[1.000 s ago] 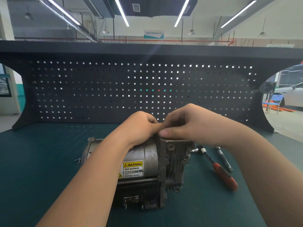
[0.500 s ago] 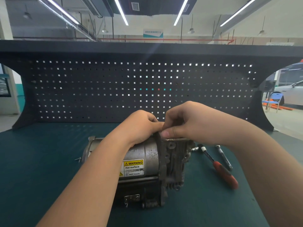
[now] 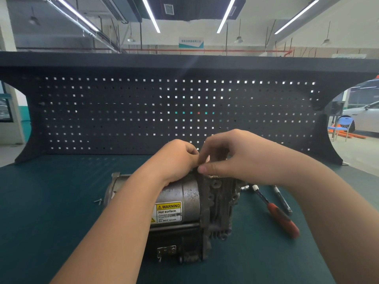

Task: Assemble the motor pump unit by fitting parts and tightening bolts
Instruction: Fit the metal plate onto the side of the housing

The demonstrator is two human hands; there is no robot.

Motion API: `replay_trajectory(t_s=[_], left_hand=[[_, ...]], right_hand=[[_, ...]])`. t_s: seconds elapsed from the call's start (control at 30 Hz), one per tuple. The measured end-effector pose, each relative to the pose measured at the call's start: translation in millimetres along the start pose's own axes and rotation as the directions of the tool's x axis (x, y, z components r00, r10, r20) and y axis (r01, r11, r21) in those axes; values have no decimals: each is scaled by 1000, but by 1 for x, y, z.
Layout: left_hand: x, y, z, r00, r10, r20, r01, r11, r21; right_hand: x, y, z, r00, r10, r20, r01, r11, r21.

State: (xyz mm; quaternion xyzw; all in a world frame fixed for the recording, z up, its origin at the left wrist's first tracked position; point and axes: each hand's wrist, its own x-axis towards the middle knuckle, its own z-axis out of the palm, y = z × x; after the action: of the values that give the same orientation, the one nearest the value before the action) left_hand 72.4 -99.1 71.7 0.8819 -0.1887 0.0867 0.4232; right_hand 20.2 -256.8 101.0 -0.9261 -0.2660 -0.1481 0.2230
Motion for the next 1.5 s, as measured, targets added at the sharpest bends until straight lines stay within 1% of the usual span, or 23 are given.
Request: replay_trajectory(t_s=[0.3, 0.4, 0.5, 0.6, 0.83, 0.97, 1.23, 1.33, 1.5], left_hand=[[1, -2, 1, 1000, 12, -25, -12, 1000, 0], [0, -1, 0, 1000, 11, -10, -11, 1000, -15], [0, -1, 0, 1000, 13, -4, -13, 1000, -23], [1, -2, 0, 1000, 16, -23, -16, 1000, 5], [0, -1, 1, 999, 17, -30, -17, 1000, -2], [-1, 0, 1, 999, -4, -36, 4, 1000, 4], [2, -4, 0, 999, 17, -34, -17, 1000, -6], [2, -5, 0, 999, 26, -27, -26, 1000, 6], [2, -4, 1, 999, 12, -31, -11, 1000, 20]], right_hand=[[5, 0, 11, 996, 14, -87, -20, 998, -65], [4, -1, 9, 997, 23, -74, -29, 997, -72], [1, -1, 1, 1000, 22, 1, -22, 1000, 9], [-1, 1, -4, 998, -2, 55, 1, 1000, 13], [5, 3, 6, 998, 33, -59, -35, 999, -39], [4, 2, 5, 998, 47, -34, -48, 998, -36], [-2, 0, -7, 997, -17, 73, 13, 998, 58], [-2, 0, -7, 998, -24, 66, 21, 998, 54], [2, 1, -2, 999, 34, 11, -35, 998, 45]])
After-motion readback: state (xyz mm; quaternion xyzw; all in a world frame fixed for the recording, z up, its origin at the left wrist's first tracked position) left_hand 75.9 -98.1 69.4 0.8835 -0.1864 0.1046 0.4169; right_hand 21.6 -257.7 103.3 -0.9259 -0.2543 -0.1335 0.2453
